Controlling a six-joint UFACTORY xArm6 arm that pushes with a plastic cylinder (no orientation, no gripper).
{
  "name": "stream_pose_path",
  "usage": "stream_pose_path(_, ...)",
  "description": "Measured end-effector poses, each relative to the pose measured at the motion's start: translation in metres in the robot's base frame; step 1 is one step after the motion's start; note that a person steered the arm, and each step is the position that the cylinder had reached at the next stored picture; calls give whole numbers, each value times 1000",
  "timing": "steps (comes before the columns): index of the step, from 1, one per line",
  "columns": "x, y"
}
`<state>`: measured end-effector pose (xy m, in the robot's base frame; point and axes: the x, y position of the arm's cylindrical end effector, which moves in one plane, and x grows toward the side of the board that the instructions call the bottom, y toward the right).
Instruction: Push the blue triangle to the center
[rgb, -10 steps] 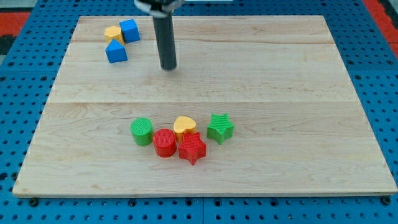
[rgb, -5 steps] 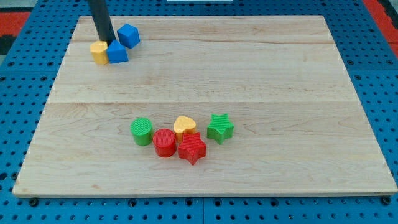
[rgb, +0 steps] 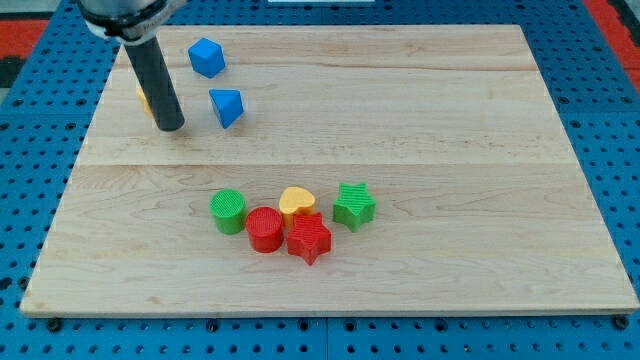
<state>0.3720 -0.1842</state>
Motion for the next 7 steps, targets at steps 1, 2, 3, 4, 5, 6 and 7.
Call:
stream_pose_path(1,-18,34)
stream_pose_path(2,-27,65)
stream_pose_path(3,-45,81)
stream_pose_path(4,-51,104)
stream_pose_path(5,-26,126)
stream_pose_path(6,-20,136)
stream_pose_path(7,-48,122)
